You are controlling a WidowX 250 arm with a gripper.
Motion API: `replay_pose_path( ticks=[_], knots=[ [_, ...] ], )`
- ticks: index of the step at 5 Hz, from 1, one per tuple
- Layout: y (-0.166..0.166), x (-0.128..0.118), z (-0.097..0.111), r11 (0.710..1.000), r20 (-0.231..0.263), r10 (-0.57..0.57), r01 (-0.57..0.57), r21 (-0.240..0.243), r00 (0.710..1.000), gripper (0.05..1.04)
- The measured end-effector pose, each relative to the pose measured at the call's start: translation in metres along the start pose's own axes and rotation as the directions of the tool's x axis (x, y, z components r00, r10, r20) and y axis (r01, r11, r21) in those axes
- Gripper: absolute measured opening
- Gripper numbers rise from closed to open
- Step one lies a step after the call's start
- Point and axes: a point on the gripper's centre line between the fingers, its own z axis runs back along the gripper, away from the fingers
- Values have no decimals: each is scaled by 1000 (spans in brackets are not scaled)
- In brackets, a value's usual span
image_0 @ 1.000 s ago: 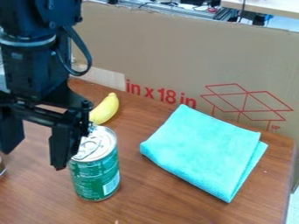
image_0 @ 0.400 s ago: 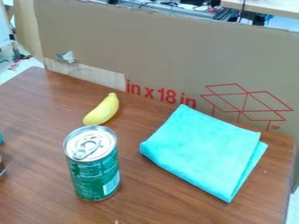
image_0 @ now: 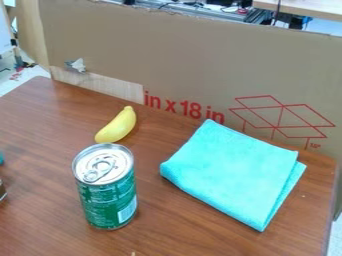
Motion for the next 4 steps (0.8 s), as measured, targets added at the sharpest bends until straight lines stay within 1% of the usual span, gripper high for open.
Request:
replay_pose_path(
  ticks=[1,2,3,4],
  knots=[
    [21,11,-11,1000,-38,-5,4,-15,999,1000],
    [36,13,-20,1000,-62,-23,22,-18,998,1000],
    [47,18,-31,999,-61,-42,41,-9,997,1000],
    [48,24,-39,997,-33,-72,71,-9,997,1000]
  ],
)
